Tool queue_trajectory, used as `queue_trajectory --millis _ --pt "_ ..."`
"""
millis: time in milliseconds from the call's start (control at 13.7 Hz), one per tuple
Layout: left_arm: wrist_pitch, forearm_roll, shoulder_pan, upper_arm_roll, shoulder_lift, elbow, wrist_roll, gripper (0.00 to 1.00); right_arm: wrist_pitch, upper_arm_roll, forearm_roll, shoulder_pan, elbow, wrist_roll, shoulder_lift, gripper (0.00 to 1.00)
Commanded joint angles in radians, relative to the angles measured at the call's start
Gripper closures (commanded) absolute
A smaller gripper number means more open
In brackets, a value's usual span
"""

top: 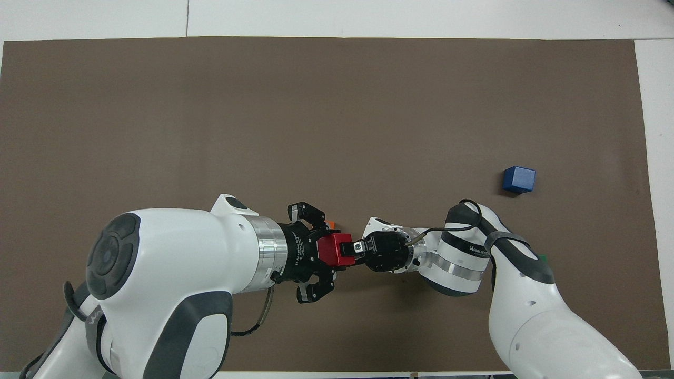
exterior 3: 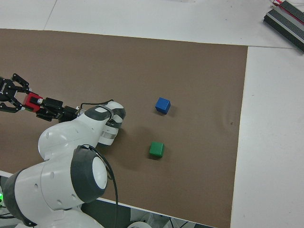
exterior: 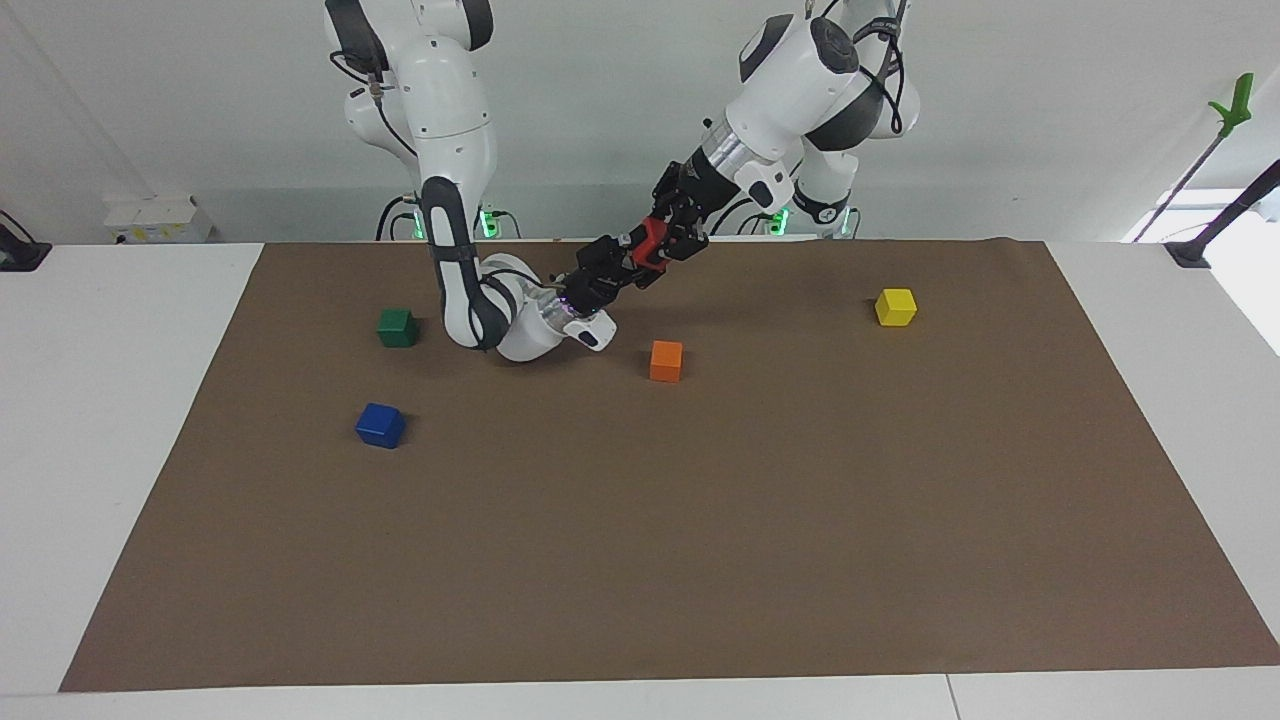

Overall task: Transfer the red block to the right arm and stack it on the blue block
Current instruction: 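Grasp the red cube with the right gripper from the left gripper, then open the left gripper and withdraw it while the right gripper holds cube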

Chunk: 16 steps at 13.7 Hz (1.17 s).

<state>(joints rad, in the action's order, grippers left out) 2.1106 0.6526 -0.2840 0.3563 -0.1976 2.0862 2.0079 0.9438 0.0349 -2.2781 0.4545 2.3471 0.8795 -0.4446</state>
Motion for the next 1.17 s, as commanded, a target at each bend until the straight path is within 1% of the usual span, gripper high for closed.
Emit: queue_trajectory --millis 0,73,146,219,292,584,877,1023,1096 --pt "0.002 0.012 -0.032 -0.01 -0.045 0.043 0.002 1.0 0.069 -0.001 0.011 0.0 0.012 -0.011 0.039 1.0" --pt "0.0 0.012 -0.034 -0.01 -0.048 0.047 -0.003 1.0 0.072 -0.001 0.011 0.0 0.011 -0.011 0.043 1.0" --pt "0.002 0.01 -0.038 -0.01 -0.049 0.049 -0.006 0.85 0.072 -0.001 0.011 0.0 0.009 -0.013 0.043 1.0" --pt "0.002 0.01 -0.043 -0.008 -0.048 0.046 0.005 0.11 0.072 0.0 0.011 -0.002 0.009 -0.013 0.043 1.0" --pt "0.002 0.01 -0.055 -0.008 -0.049 0.043 0.006 0.0 0.073 0.0 0.011 -0.002 0.008 -0.014 0.043 1.0" --pt "-0.003 0.007 -0.058 -0.01 -0.062 0.041 0.002 0.0 0.082 0.0 0.011 -0.007 0.001 -0.019 0.044 1.0" --pt "-0.096 0.007 -0.04 -0.02 -0.12 0.041 -0.015 0.0 0.084 0.002 0.012 -0.007 0.0 -0.02 0.044 1.0" --pt "-0.165 0.001 0.034 -0.02 -0.141 0.035 -0.049 0.0 0.092 0.003 0.012 -0.007 -0.011 -0.023 0.044 1.0" --pt "-0.208 0.001 0.067 -0.022 -0.141 0.029 -0.098 0.0 0.119 0.003 0.014 -0.01 -0.015 -0.025 0.052 1.0"
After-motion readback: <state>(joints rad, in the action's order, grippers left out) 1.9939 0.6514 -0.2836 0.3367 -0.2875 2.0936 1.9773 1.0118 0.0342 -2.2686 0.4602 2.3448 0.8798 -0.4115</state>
